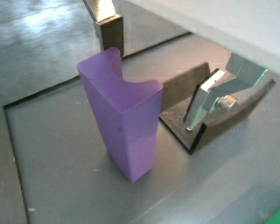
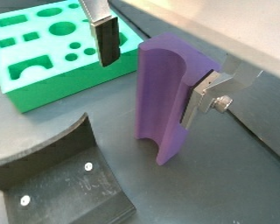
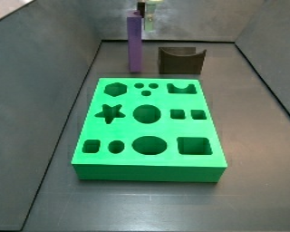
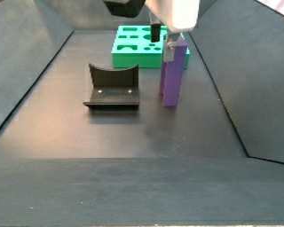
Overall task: Pick up the arch object. Move up. Rotate the arch object. Move to above the board. Insert the arch object.
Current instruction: Pick up the arch object.
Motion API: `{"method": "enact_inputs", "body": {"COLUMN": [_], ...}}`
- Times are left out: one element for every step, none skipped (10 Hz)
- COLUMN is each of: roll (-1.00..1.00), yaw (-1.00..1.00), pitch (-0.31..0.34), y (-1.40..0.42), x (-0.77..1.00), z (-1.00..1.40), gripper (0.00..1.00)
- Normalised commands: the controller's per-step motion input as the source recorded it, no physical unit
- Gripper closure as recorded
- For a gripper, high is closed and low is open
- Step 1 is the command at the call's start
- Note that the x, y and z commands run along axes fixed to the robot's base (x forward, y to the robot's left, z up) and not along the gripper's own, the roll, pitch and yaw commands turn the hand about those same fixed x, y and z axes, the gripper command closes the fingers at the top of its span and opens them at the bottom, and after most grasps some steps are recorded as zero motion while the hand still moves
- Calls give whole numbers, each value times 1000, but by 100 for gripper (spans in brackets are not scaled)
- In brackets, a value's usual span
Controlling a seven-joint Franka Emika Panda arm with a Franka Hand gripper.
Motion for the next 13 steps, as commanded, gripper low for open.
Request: {"method": "enact_inputs", "body": {"roll": [39,71,0,0,0,0,4,0,0,0,0,0,0], "yaw": [-477,-343,-220,-160,-94,0,0,0,0,0,0,0,0], "pitch": [-43,-57,-44,-29,0,0,0,0,0,0,0,0,0], "y": [94,69,137,31,0,0,0,0,0,0,0,0,0], "x": [-197,-566,-363,-254,-63,0,0,0,0,0,0,0,0], "z": [-206,-149,0,0,0,0,0,0,0,0,0,0,0], "gripper": [0,0,0,0,0,100,100,100,100,100,100,100,100]}}
